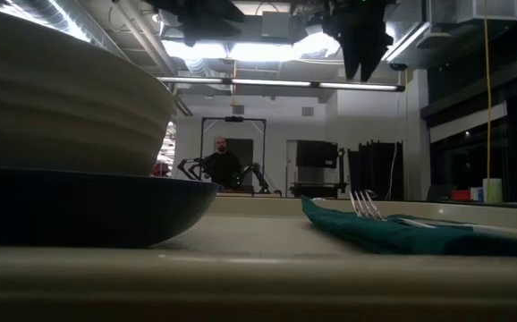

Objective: Set up tray
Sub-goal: Put the orange spoon on top of the green napkin to the left of the orange fork

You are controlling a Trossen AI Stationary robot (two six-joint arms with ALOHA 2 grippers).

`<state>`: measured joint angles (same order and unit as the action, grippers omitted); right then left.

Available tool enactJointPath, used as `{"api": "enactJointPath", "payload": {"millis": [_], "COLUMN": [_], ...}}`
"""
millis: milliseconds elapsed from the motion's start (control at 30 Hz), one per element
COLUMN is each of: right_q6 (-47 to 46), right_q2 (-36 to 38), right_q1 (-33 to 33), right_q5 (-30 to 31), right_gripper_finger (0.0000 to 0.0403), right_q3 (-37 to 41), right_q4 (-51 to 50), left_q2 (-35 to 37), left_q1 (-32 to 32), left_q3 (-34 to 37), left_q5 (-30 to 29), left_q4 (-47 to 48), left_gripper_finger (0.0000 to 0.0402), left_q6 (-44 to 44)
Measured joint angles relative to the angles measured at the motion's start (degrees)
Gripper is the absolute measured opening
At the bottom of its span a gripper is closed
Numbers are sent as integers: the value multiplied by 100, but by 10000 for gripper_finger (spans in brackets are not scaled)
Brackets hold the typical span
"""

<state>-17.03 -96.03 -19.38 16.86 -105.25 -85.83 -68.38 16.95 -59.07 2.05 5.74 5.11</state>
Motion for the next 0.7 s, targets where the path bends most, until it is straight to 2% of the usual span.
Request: {"api": "enactJointPath", "payload": {"millis": [267, 567, 700], "right_q6": [52, 97, 19], "right_q2": [57, 146, 236], "right_q1": [-111, -216, -288], "right_q5": [5, 258, 254], "right_gripper_finger": [341, 341, 341], "right_q3": [622, 633, 633], "right_q4": [334, 373, 404], "left_q2": [-671, -1580, -2058], "left_q1": [0, 16, 132], "left_q3": [0, -8, -365], "left_q5": [-257, -353, -321], "left_q4": [34, 76, 89], "left_gripper_finger": [182, 182, 182], "left_q6": [-187, -376, -529]}}
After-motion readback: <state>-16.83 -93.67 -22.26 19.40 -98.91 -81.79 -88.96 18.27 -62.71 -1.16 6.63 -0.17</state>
